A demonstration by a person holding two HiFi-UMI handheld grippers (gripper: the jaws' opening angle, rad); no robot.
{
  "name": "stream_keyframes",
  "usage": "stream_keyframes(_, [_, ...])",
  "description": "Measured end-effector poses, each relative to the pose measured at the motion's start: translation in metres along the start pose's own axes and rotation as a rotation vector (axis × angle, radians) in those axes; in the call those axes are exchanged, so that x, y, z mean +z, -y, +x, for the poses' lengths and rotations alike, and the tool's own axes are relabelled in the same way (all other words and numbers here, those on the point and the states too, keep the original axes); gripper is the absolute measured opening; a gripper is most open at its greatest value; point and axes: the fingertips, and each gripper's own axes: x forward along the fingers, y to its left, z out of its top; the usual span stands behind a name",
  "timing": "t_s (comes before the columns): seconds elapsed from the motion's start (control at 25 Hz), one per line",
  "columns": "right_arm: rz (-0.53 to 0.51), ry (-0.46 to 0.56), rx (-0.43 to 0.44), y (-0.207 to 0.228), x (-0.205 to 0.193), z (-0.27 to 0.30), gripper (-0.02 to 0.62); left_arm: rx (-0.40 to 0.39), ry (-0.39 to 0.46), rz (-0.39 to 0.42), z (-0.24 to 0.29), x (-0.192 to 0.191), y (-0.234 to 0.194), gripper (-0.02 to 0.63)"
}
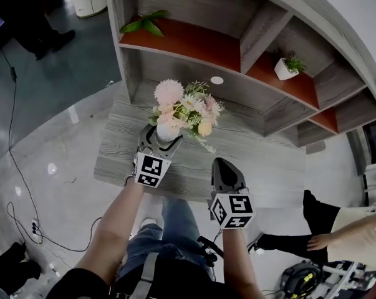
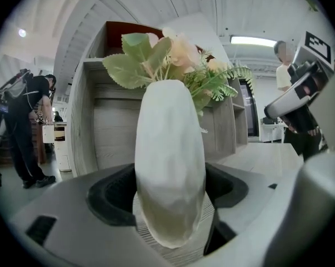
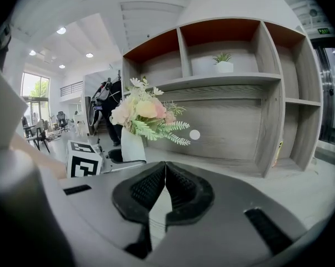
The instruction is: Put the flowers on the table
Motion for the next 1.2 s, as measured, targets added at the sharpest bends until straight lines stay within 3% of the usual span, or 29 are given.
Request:
stream_keyframes(0.24, [0.041, 0.005, 0.005, -0.003, -0.002, -0.002, 0.017, -0.01, -0.028, -0.069, -0.001, -0.006, -0.001, 0.373])
stream_keyframes(0.76, [0.073, 0.017, 0.03, -0.006, 0.006, -0.003, 0.017, -0.019, -0.096, -0.055, 0.004, -0.007, -0.001, 0.374])
stream_keyframes(1.2, [0.104, 0.025, -0.001, 0.006, 0.003, -0.014, 0.017, -0.019, -0.131, -0.049, 0.002, -0.01, 0.002, 0.374])
